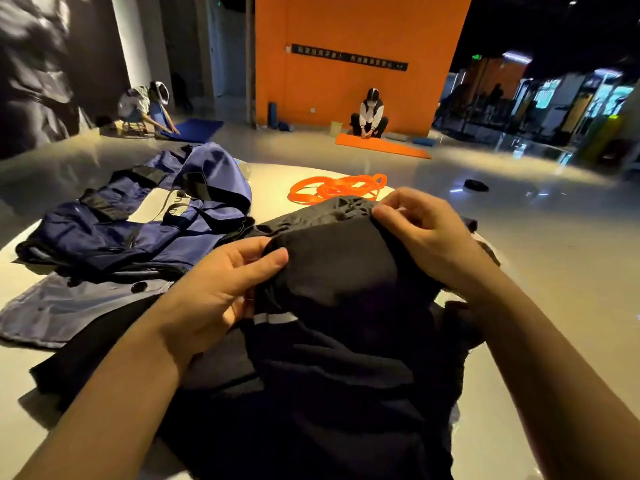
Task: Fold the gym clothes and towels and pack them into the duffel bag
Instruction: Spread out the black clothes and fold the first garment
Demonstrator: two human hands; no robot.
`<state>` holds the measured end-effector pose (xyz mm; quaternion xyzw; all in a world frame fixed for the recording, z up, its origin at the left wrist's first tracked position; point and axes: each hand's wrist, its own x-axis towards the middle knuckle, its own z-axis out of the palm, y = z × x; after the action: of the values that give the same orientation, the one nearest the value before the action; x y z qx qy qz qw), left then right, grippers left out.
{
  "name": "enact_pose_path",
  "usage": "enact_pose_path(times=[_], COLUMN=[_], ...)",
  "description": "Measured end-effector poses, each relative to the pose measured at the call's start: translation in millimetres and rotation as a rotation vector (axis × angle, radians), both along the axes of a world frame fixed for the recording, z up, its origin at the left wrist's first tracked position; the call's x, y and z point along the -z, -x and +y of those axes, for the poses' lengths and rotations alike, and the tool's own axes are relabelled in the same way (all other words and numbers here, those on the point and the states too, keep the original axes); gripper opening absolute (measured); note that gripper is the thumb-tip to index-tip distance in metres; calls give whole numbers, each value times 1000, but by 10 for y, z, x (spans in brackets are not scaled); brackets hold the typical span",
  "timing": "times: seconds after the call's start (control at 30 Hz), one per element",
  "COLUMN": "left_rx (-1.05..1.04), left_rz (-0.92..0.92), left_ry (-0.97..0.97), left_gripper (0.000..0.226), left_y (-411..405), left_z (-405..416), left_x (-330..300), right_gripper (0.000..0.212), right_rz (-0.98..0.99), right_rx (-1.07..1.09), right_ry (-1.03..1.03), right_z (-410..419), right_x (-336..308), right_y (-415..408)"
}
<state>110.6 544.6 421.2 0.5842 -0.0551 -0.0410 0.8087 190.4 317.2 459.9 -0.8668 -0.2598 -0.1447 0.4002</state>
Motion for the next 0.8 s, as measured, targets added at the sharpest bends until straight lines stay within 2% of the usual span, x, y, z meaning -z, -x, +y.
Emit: enact_pose_path(times=[0.03,0.07,0.13,0.17,0.2,0.33,0.43,0.53,0.63,0.7,0.8], left_rx=[-73,-174,-373,-428,-467,-527,-460,-374,-307,-271,-330], left_rz=[42,56,18,27,19,-182,-245,-239,-215,-196,-159], left_ry=[-114,-312,-828,-1035,-1143,-1113,-1077,-1087,-1109,-1098,-1041], left_gripper=[13,6,10,15,19,11,12,20,30,37,51], left_y=[-1,-13,-51,-52,-20,89,109,69,47,67,82], left_z=[60,132,289,370,396,271,73,-98,-163,-148,-113], left_x=[103,247,601,741,802,693,624,710,823,842,789], right_gripper=[20,21,22,23,23,19,26,37,20,11,3], right_rz=[17,34,37,22,3,-18,155,177,13,-44,-10], right_rx=[29,52,77,84,80,-129,-339,-318,-246,-199,-106], right_ry=[112,246,484,535,525,340,470,606,646,523,207], right_z=[60,122,204,232,249,223,68,-6,94,154,243], right_x=[149,317,643,752,808,723,719,904,1082,1105,891], right_y=[-61,-130,-261,-301,-312,-107,72,87,39,-2,-36])
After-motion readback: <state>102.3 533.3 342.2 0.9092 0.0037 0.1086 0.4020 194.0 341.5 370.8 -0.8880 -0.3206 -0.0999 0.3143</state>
